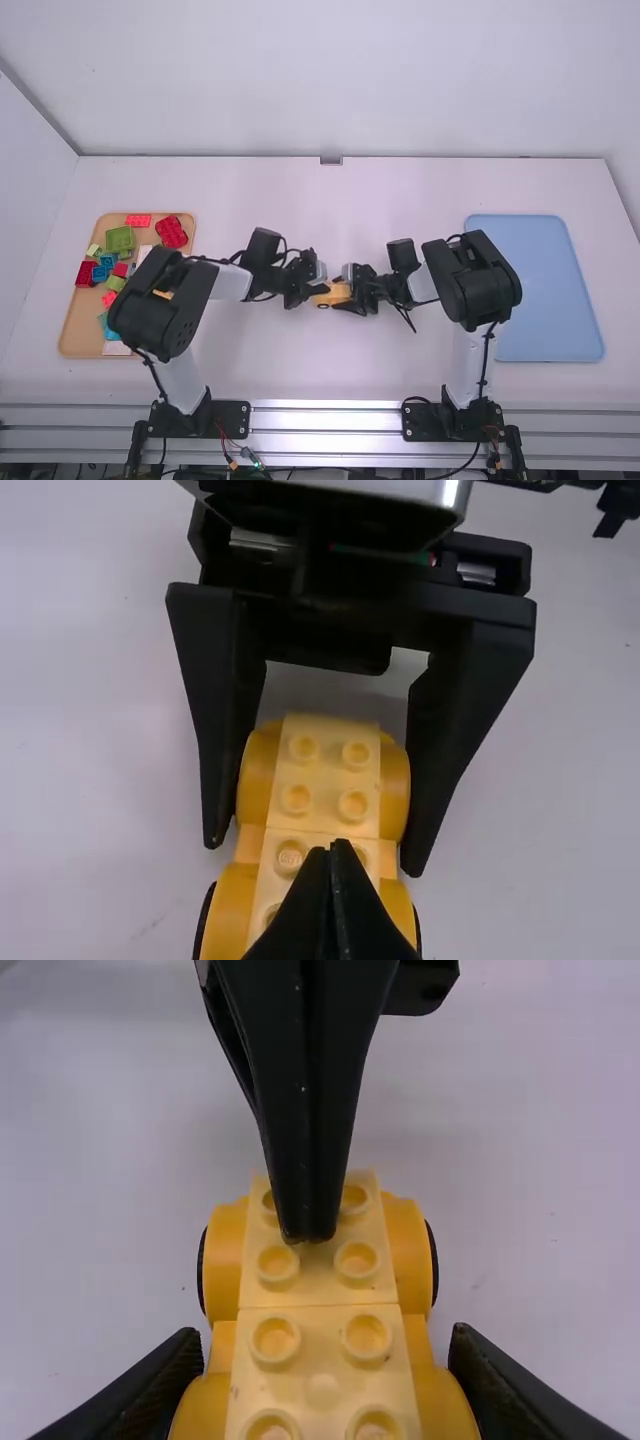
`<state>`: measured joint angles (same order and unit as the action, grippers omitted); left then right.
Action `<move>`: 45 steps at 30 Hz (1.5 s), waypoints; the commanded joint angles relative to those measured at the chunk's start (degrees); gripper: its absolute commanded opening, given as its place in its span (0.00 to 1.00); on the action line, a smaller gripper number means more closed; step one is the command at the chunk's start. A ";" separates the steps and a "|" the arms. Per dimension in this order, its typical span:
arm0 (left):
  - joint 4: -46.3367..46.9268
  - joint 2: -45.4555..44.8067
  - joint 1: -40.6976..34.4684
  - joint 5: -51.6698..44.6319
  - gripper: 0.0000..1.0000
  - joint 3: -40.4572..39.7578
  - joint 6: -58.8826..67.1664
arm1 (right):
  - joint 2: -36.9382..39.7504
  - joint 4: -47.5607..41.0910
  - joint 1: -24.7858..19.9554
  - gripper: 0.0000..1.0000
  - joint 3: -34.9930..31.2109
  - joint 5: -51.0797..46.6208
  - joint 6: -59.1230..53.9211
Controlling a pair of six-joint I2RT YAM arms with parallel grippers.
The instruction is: Assemble lego blocks to make yellow taxi
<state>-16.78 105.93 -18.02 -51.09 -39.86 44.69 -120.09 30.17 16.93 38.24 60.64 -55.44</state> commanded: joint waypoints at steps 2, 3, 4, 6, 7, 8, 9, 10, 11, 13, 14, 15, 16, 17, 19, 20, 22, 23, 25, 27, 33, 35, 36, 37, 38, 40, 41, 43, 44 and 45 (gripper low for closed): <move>3.32 2.67 0.02 18.64 0.02 1.88 0.11 | -0.90 -0.61 0.35 0.60 -0.70 -1.95 0.07; 3.85 2.67 -0.11 19.91 0.02 1.88 0.13 | -0.90 -0.61 0.35 0.60 -0.70 -1.95 0.04; 4.20 2.67 -0.09 21.14 0.02 1.88 0.11 | -0.90 -0.61 0.37 0.60 -0.70 -1.92 0.07; 4.44 2.67 0.13 22.18 0.02 1.88 0.04 | -0.90 -0.63 0.35 0.60 -0.70 -1.95 0.09; 4.24 2.67 -0.09 21.73 0.02 1.88 0.11 | -0.90 -0.63 0.35 0.60 -0.70 -1.95 0.07; 3.32 2.58 -0.15 20.70 0.02 1.88 0.07 | -0.90 -0.61 0.35 0.60 -0.70 -1.95 0.07; 2.64 2.47 -0.15 19.63 0.02 1.84 0.04 | -0.90 -0.61 0.35 0.60 -0.70 -1.97 0.07; 1.84 2.12 -0.13 17.92 0.02 1.66 0.07 | -0.90 -0.61 0.35 0.60 -0.70 -1.95 0.07; 1.53 1.38 -0.13 16.31 0.02 1.18 -0.28 | -0.90 -0.61 0.35 0.60 -0.70 -1.95 0.04; 1.84 -0.17 0.13 15.06 0.02 0.46 -1.60 | -0.90 -0.42 0.35 0.60 -0.70 -1.97 0.09; 2.64 -1.55 0.07 14.56 0.06 -0.11 -2.40 | -0.90 -0.37 0.35 0.60 -0.70 -1.97 0.04; 3.93 -3.15 -0.04 14.45 0.18 -0.83 -3.15 | -0.90 -0.28 0.35 0.60 -0.66 -1.99 0.09; 5.40 -4.70 0.09 14.47 0.35 -1.55 -3.34 | -0.90 -0.20 0.35 0.60 -0.63 -2.12 0.09; 6.88 -6.23 0.20 14.47 0.55 -2.19 -3.32 | -0.87 -0.15 0.35 0.60 -0.66 -2.21 0.02; 10.60 -10.78 1.14 14.47 0.99 -3.52 -3.34 | -0.87 -0.20 0.31 0.61 -0.66 -2.19 -0.11; 12.39 -13.18 1.66 14.47 1.00 -3.96 -3.34 | -0.87 -0.22 0.28 0.60 -0.66 -2.36 0.07; 15.13 -17.46 2.69 14.51 0.99 -4.26 -3.34 | -0.87 -0.24 0.31 0.61 -0.66 -2.86 0.07; 16.79 -19.91 3.52 14.36 0.99 -4.35 -3.32 | -0.87 -0.22 0.31 0.61 -0.66 -3.37 0.11; 18.99 -23.67 5.01 13.99 0.99 -4.31 -3.41 | -0.87 -0.22 0.31 0.64 -0.66 -3.93 0.07; 21.05 -27.45 6.93 14.38 0.99 -4.20 -5.70 | -0.85 0.00 0.31 0.77 -0.66 -3.89 0.11; 23.17 -35.45 14.47 23.82 0.99 -3.69 -24.65 | 3.21 -2.45 0.28 0.99 -0.72 -8.85 5.16; 23.47 -36.48 17.64 29.22 0.99 -3.67 -32.72 | 6.19 -5.33 0.42 0.99 -0.72 -12.48 5.68; 23.67 -36.76 19.65 33.00 0.99 -3.67 -38.88 | 8.57 -8.11 0.42 0.99 -0.72 -14.69 5.68; 23.82 -36.83 20.65 34.99 0.99 -3.69 -41.57 | 9.99 -9.81 0.35 0.99 -0.72 -15.78 5.68; 24.17 -36.85 21.92 37.16 0.99 -3.74 -45.07 | 11.72 -12.09 0.35 0.99 -0.70 -17.09 5.70; 26.99 -36.83 25.68 40.54 0.99 -4.39 -51.67 | 17.40 -19.26 0.35 0.99 -0.70 -21.90 5.70; 27.78 -36.83 26.25 40.89 0.99 -4.59 -52.43 | 17.79 -19.67 0.35 0.99 -0.70 -22.21 5.70; 33.99 -36.83 30.29 44.00 0.99 -6.32 -55.82 | 23.28 -25.14 0.35 0.99 -0.70 -26.32 5.70; 36.72 -36.81 31.95 45.66 0.99 -7.06 -56.48 | 25.62 -26.84 0.35 0.99 -0.70 -27.56 5.73; 39.58 -36.72 33.70 47.65 0.99 -7.87 -58.10 | 27.96 -28.22 0.35 0.99 -0.70 -28.46 5.73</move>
<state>20.45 69.84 12.62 -10.28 -44.56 -5.13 -97.06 3.31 17.23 37.91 37.71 -50.02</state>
